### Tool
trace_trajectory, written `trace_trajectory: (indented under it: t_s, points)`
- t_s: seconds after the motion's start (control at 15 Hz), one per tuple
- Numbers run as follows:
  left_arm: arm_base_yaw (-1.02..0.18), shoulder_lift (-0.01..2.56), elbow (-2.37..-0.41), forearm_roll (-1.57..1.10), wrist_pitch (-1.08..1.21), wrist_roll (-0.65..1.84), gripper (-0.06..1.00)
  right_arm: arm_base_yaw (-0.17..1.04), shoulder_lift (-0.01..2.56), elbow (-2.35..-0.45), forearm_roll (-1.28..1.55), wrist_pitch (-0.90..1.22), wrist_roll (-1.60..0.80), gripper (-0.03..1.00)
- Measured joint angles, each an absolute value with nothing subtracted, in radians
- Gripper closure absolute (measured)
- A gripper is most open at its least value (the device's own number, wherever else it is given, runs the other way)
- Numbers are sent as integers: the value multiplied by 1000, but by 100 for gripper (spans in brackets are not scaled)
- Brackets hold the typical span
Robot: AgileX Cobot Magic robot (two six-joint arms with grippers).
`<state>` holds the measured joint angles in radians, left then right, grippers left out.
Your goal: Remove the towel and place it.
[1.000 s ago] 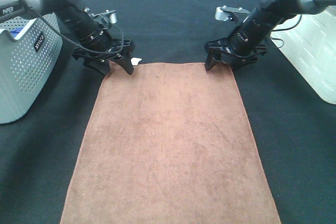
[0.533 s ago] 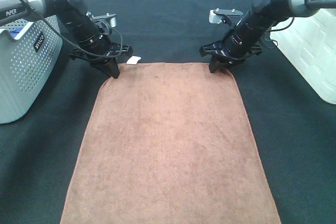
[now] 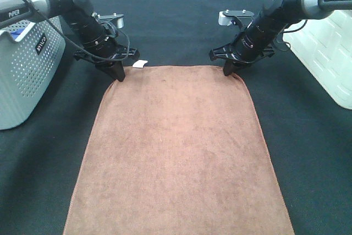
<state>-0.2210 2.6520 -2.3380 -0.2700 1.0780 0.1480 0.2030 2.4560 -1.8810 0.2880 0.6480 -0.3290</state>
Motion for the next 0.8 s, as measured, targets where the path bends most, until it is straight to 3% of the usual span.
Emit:
trace_trajectory:
  t_s: [0.27,0.8]
  points:
    - [-221,2660,-2404,-248,1055,148,94,210,2431,-1889,287,502,-337,96]
    - [-221,2660,-2486,-198,760,149,94,210,2421,-2026,288,328,-424,96]
